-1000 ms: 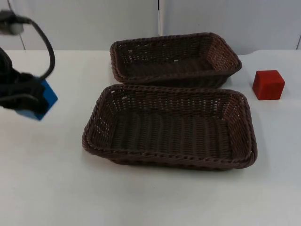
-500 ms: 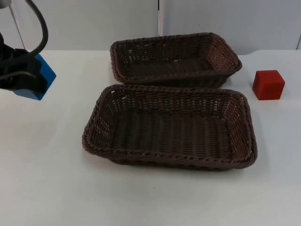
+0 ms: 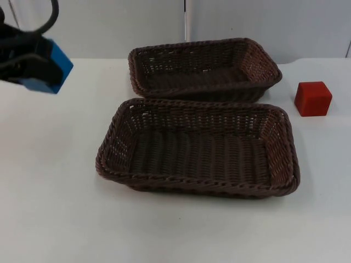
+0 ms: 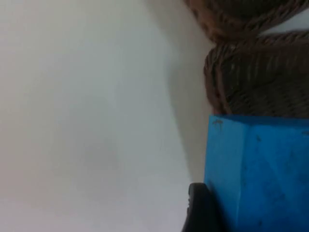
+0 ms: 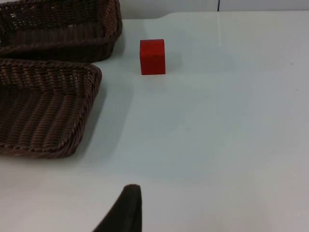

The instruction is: Pick up one cube with the left hand and place it into the upper basket. Pick up one cube with the right hand and place it into the lower basket.

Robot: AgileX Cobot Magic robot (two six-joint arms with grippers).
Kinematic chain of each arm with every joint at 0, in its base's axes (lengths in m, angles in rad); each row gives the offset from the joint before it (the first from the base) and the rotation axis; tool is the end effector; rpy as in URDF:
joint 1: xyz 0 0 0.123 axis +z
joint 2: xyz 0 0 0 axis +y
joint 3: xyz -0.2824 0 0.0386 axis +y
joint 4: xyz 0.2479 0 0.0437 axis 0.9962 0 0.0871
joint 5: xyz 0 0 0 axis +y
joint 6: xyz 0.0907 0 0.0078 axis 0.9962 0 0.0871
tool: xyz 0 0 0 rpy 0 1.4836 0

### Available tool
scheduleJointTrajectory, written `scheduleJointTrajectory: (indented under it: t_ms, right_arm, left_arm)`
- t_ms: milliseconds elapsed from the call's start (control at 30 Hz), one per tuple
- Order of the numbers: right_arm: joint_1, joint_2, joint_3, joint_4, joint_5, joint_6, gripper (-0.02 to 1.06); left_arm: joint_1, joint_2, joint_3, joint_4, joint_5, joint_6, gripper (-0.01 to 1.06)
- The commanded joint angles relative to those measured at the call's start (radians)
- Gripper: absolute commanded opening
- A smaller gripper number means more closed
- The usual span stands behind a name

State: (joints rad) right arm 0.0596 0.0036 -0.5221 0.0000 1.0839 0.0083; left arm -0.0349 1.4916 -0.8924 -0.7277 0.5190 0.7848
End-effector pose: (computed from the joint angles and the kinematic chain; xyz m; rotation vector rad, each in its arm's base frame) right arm -0.0078 -0.0005 0.2814 -0.0526 2.0486 0.0423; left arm 0.2966 -0.0405 0.2357 0.3381 2.4287 -0.3769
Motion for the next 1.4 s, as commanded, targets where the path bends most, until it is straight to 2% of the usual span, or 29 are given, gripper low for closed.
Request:
scheduleJointTrajectory:
  t_ms: [0, 233, 433, 667, 833, 1100, 1133, 1267, 1367]
  right_arm:
    - [-0.005, -0.004, 0.006, 0.0, -0.006, -0.002, 1.05]
    - [-0.005, -0.004, 0.006, 0.0, -0.006, -0.002, 1.05]
    - [-0.005, -0.004, 0.006, 0.0, -0.006, -0.002, 1.05]
    - [-0.005, -0.004, 0.006, 0.0, -0.006, -0.002, 1.05]
    - [-0.005, -0.004, 0.006, 0.0, -0.006, -0.002, 1.05]
    - [-0.005, -0.004, 0.006, 0.0, -0.006, -0.002, 1.05]
    - [-0.005, -0.004, 0.006, 0.0, -0.006, -0.002, 1.05]
    - [-0.005, -0.004, 0.006, 0.0, -0.006, -0.002, 1.05]
    - [-0.005, -0.004, 0.006, 0.0, -0.006, -0.002, 1.05]
  left_arm:
    - [0.003, -0.009, -0.027, -0.02, 0.018, -0.01, 0.0]
    - [-0.001, 0.034, -0.156, -0.017, 0.073, -0.055, 0.0]
    - [-0.024, 0.091, -0.226, 0.007, 0.08, -0.081, 0.0]
    - [-0.116, 0.227, -0.356, 0.139, 0.084, -0.196, 0.0]
    - [-0.157, 0.309, -0.443, 0.149, 0.096, -0.204, 0.0]
    - [-0.245, 0.498, -0.673, 0.218, 0.096, -0.246, 0.0]
    - [-0.245, 0.498, -0.673, 0.218, 0.096, -0.246, 0.0]
    - [-0.259, 0.623, -0.821, 0.216, 0.101, -0.292, 0.0]
    - [-0.259, 0.673, -0.881, 0.214, 0.105, -0.294, 0.0]
